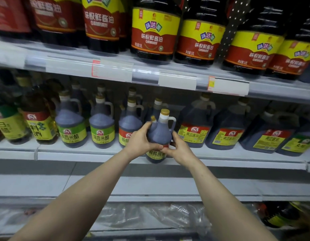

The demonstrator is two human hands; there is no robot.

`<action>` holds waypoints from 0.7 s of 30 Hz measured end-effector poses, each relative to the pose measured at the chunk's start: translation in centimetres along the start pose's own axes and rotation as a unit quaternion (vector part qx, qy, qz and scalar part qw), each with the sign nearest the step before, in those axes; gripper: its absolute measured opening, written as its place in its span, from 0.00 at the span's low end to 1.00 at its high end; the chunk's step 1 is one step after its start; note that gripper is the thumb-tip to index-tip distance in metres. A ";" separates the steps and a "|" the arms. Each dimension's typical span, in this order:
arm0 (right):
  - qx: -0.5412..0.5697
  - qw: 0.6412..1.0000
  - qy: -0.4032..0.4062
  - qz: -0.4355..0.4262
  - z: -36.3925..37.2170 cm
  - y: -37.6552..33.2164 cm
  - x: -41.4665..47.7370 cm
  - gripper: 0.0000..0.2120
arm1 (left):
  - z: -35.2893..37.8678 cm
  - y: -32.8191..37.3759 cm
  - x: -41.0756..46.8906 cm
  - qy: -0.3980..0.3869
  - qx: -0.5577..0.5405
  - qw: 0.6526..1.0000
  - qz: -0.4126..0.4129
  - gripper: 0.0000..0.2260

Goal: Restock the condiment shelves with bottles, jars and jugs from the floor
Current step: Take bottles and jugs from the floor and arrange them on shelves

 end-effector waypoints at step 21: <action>0.015 0.999 0.015 0.028 0.3 0.9 2.4 0.39 | 1.5 -1.6 1.1 -0.077 -0.158 0.979 -0.099 0.36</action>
Point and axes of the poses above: each hand's wrist, its own x-axis towards the middle knuckle, its own z-axis out of the palm, y = z × x, the point moved 2 cm from there along x, towards the middle knuckle, and after that the axes turned 3 degrees about -z, right-handed, at the moved point
